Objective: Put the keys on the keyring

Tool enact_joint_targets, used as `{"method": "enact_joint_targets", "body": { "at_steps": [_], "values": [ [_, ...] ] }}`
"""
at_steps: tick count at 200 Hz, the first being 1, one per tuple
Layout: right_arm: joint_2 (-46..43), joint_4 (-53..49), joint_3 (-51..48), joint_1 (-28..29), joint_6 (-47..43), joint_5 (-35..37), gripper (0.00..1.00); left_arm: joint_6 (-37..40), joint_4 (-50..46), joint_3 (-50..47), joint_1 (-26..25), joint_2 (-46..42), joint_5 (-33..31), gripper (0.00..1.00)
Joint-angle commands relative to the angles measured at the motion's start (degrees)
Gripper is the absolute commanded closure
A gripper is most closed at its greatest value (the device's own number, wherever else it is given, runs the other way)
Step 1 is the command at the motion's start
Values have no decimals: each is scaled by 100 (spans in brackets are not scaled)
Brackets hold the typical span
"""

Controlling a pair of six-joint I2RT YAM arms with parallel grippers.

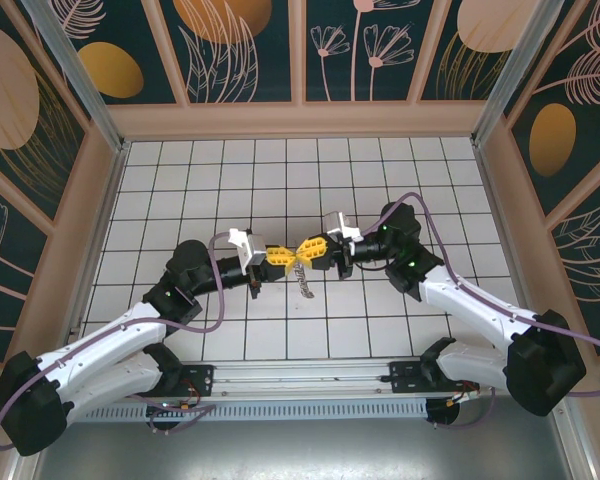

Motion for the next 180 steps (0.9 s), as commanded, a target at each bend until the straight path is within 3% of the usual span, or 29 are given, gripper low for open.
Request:
{"method": "enact_joint_targets", "body": {
  "at_steps": [1,90,132,155,180],
  "values": [
    [48,-193,-110,155,-169,-84,100,74,520,6,-28,-70,-60,100],
    [-127,-655,-88,245,-481,403,100,323,68,49,-22,-261,-414,100],
    [-112,-204,-297,266,-260,312,100,211,303,-50,-26,-287,-342,100],
    [-54,-69,-325,356,-217,220,100,136,460,-107,-28,-279,-240,85],
    [46,-23,-329,424,-234,202,100,130,521,-126,-31,-261,-206,81]
  ]
}}
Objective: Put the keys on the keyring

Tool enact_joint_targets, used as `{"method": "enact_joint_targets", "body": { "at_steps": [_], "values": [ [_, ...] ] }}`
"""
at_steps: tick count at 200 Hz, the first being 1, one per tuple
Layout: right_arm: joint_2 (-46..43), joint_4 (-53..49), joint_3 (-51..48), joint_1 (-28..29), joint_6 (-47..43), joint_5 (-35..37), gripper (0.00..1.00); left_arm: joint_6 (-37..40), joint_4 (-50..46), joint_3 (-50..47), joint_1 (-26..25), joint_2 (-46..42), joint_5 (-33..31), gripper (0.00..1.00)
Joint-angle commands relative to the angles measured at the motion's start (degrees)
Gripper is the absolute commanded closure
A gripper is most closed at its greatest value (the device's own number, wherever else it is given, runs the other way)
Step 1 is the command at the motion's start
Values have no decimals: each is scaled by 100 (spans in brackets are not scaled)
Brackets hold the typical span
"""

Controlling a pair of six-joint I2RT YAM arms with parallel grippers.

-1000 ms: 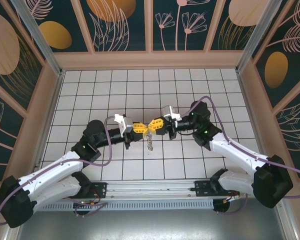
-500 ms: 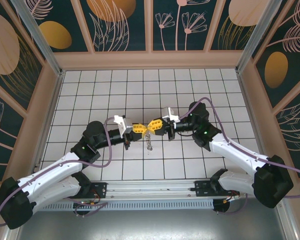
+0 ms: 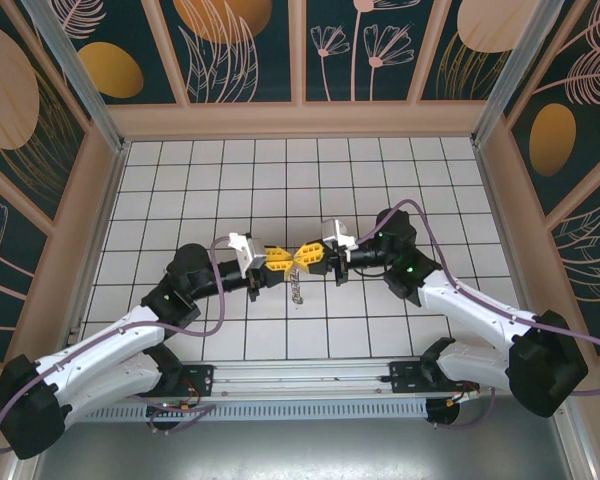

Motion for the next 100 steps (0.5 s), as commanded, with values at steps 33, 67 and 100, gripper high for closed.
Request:
{"method": "enact_joint_targets", "body": {
  "at_steps": [33,67,100],
  "values": [
    [151,89,-122,233,61,-257,100,-18,771,40,-17,-95,89,89],
    [130,-131,-135,236,-81,-88,100,39,723,10,-15,-180,3,100],
    [56,-327,-180,239,-211,141,100,153,464,84,-16,-188,-260,100]
  ]
}}
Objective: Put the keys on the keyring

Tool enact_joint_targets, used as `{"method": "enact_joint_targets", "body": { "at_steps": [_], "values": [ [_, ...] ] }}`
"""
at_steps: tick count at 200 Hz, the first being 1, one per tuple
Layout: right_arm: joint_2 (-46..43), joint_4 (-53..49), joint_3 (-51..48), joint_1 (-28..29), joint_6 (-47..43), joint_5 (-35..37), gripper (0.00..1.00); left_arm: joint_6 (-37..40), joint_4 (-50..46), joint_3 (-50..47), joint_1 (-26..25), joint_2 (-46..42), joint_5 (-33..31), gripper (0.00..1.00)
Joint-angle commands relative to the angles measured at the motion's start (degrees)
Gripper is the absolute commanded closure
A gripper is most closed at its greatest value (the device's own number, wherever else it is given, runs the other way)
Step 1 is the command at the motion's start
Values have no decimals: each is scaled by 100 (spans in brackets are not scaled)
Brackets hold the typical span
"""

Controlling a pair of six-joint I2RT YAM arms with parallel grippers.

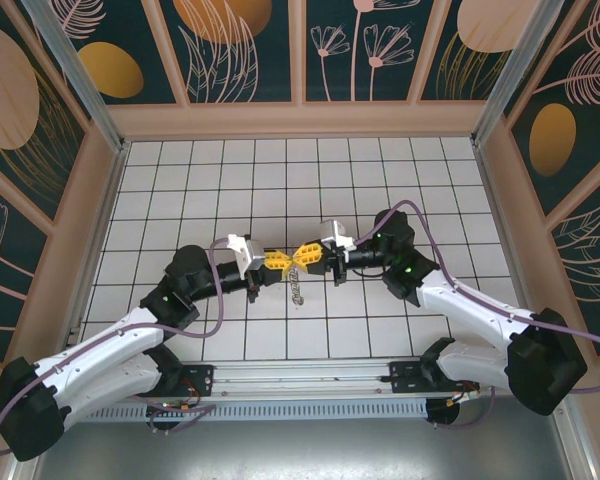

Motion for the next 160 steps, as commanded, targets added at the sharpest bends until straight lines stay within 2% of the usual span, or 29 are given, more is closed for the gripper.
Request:
{"method": "enact_joint_targets", "body": {
  "at_steps": [1,42,88,137,147,160],
  "values": [
    [-5,-385,-156,200,-166,23,100,136,515,145,-25,-109,-236,100],
    [-47,-557,-156,202,-221,312,96,242,132,285,-24,-76,-578,100],
    [-197,-715,-191,200,-282,796,98,294,-72,303,-24,-23,-842,100],
    [-267,-892,-199,205,-319,779,90,307,-89,303,-27,-67,-820,100],
    [-292,-938,-199,209,-343,778,92,313,-87,303,-33,-67,-796,100],
    [-302,-980,-203,225,-366,775,99,314,-79,301,-28,-58,-783,100]
  ]
}}
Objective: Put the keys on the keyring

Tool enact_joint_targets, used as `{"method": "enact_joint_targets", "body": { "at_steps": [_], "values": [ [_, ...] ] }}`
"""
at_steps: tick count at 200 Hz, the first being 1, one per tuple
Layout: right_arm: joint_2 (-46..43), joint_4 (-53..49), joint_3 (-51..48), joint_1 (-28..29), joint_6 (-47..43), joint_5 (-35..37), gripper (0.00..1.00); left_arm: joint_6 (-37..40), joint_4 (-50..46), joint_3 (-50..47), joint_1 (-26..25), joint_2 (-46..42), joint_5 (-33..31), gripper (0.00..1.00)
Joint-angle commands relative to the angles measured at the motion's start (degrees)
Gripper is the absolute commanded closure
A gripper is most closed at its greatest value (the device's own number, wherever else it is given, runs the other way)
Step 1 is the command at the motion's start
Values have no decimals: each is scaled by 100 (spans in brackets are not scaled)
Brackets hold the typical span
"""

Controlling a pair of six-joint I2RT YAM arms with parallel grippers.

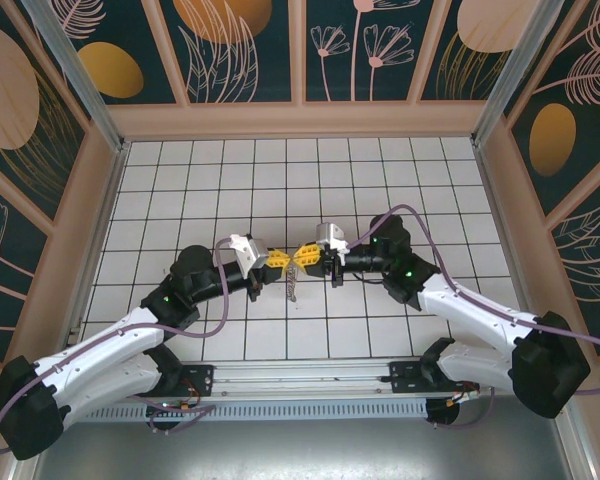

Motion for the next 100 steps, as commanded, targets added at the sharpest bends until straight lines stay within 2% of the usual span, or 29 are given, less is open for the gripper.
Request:
{"method": "enact_joint_targets", "body": {
  "at_steps": [1,56,73,95,100],
  "values": [
    [-134,-349,-112,67,-94,-80,100,120,328,276,21,-73,-182,100],
    [-192,-263,-148,83,-61,1,100,110,362,263,13,-91,-105,100],
    [-271,21,-273,74,59,139,100,87,422,235,19,-108,-32,100],
    [-373,549,-455,45,311,-42,100,-9,630,144,14,-112,192,100],
    [-370,615,-465,47,350,-113,100,-38,686,118,14,-117,263,95]
  ]
}}
